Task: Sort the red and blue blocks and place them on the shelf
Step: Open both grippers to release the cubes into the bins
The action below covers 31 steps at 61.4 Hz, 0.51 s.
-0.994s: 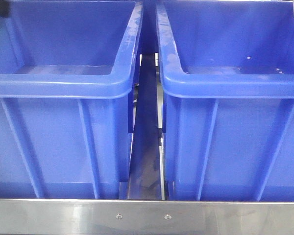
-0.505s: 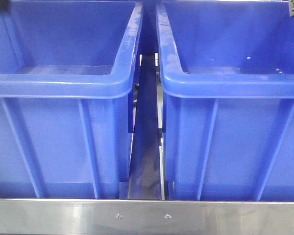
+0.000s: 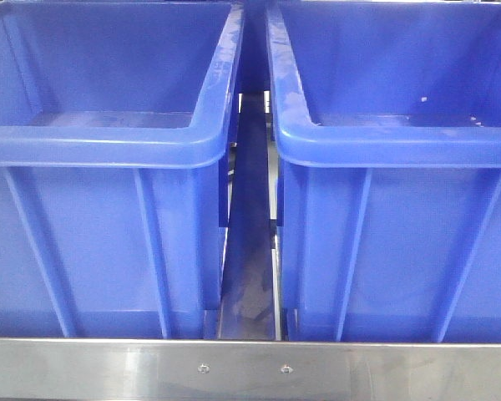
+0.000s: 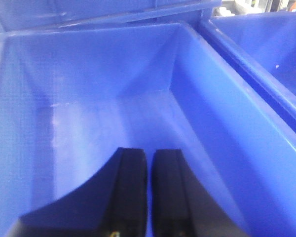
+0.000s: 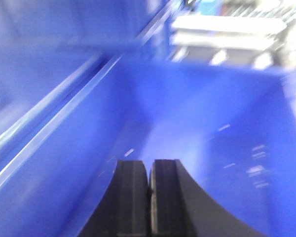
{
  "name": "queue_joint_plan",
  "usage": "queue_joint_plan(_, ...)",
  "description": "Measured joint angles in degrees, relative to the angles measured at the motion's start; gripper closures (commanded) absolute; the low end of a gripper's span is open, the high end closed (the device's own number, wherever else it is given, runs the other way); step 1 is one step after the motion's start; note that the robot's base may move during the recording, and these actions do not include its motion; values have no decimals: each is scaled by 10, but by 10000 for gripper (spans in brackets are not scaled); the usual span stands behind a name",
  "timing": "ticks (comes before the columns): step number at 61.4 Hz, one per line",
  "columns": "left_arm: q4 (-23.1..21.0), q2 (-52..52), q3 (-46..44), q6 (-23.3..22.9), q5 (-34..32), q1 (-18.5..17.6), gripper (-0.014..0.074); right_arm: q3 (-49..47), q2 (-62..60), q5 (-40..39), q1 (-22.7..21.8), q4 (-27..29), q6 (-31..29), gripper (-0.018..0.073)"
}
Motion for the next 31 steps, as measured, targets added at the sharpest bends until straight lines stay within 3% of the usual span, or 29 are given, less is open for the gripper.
queue_joint_plan(9, 0, -47, 0, -1, 20, 14, 468, 0, -54, 45, -46, 0, 0, 504)
queue_joint_plan(17, -1, -85, 1, -2, 26, 61, 468, 0, -111, 78, -85, 0, 0, 504)
queue_joint_plan(31, -27, -158, 37, -3, 21, 125, 470, 16, -178, 86, -99, 0, 0, 504)
